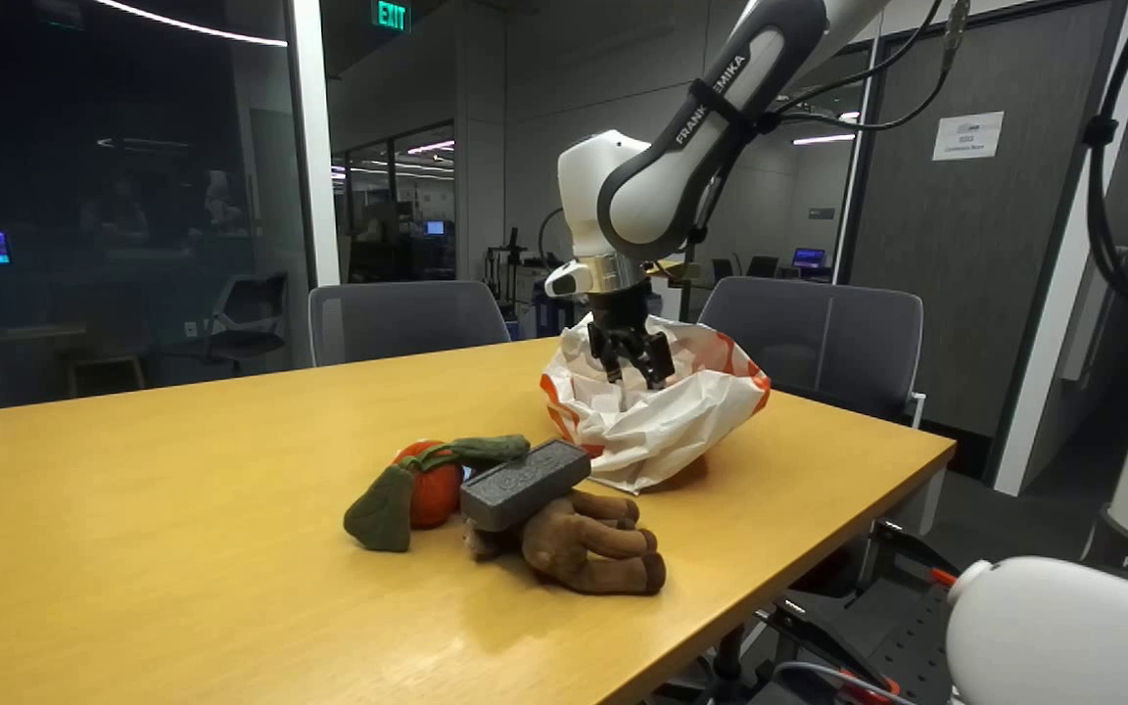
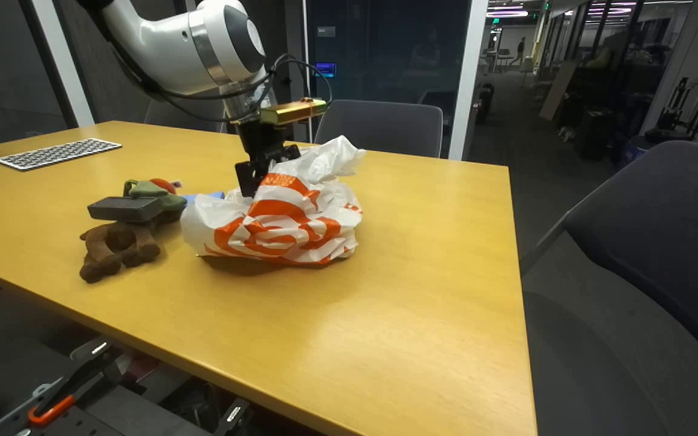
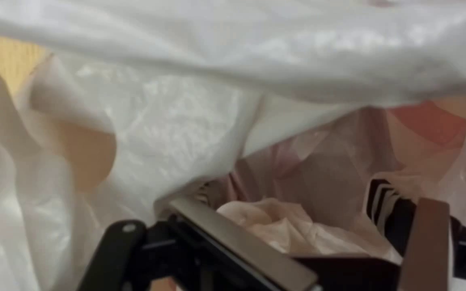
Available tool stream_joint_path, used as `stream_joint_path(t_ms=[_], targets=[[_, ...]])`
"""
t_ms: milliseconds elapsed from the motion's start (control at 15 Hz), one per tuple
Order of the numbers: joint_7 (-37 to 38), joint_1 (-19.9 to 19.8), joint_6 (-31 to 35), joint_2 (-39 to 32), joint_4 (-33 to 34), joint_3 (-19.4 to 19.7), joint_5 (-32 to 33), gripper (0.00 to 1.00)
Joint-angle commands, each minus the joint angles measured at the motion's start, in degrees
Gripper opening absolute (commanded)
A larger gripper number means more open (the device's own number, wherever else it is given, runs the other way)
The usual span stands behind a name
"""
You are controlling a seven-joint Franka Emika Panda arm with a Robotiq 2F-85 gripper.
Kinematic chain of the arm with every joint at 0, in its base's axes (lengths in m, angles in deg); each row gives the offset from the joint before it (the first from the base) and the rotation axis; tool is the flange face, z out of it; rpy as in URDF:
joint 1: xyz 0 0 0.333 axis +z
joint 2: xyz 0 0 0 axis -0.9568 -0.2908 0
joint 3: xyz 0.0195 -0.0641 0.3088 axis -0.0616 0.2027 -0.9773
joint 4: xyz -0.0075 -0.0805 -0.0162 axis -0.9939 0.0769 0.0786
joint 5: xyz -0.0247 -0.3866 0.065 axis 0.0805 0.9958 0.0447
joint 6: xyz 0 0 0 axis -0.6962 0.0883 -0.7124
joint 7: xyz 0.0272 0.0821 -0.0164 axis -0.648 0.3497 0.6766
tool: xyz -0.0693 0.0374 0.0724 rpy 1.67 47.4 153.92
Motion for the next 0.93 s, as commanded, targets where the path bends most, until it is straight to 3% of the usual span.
stream_joint_path(t_ms=[0,733,867], targets=[[0.01,-0.4,-0.37,-0.01,0.58,-0.71,-0.3,1.0],[-0.03,-0.55,-0.69,-0.11,0.88,-0.76,-0.39,1.0],[4.24,0.72,1.0,-0.33,1.16,0.58,7.1,1.0]])
